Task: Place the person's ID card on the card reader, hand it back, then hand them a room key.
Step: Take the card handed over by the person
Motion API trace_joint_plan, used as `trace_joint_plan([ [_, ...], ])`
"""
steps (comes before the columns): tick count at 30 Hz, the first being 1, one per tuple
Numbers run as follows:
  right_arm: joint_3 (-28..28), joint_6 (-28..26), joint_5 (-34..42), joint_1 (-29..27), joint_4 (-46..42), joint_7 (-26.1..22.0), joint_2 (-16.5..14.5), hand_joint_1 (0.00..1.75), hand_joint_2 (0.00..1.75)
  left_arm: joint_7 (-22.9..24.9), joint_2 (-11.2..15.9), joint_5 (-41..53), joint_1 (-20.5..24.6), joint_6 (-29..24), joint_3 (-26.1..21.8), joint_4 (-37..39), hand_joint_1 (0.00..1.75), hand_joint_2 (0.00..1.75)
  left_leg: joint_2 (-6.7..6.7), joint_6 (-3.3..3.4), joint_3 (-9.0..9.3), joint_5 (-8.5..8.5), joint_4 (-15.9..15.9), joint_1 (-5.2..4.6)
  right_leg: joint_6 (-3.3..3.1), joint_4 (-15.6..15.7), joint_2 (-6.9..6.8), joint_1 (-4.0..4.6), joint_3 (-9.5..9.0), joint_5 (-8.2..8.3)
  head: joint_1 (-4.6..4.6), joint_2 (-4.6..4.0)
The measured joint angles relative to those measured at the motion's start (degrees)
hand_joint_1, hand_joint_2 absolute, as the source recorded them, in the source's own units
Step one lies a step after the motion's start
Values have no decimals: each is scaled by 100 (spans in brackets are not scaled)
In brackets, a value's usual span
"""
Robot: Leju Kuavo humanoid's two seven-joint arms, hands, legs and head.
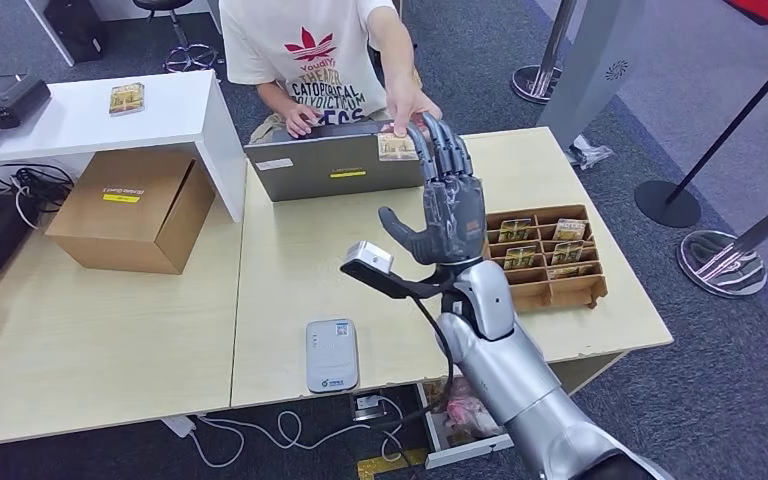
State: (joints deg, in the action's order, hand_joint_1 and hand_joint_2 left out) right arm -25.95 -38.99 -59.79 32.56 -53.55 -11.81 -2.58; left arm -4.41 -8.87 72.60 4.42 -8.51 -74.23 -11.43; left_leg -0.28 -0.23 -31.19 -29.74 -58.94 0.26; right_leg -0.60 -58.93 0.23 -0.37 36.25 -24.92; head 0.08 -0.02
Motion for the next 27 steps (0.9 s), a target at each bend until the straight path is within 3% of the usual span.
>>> trace_joint_plan([
  [11,-151,-44,-75,602,937,-8,-34,0,175,-37,7,122,-1,46,89,0,0,0,-1,0,0,0,0,0,0,0,-1,0,0,0,1,0],
  [27,-194,-46,-180,1153,1406,36,-37,0,175,-36,49,167,-4,61,156,0,0,0,-1,0,0,0,0,0,0,0,-1,0,0,0,0,0],
])
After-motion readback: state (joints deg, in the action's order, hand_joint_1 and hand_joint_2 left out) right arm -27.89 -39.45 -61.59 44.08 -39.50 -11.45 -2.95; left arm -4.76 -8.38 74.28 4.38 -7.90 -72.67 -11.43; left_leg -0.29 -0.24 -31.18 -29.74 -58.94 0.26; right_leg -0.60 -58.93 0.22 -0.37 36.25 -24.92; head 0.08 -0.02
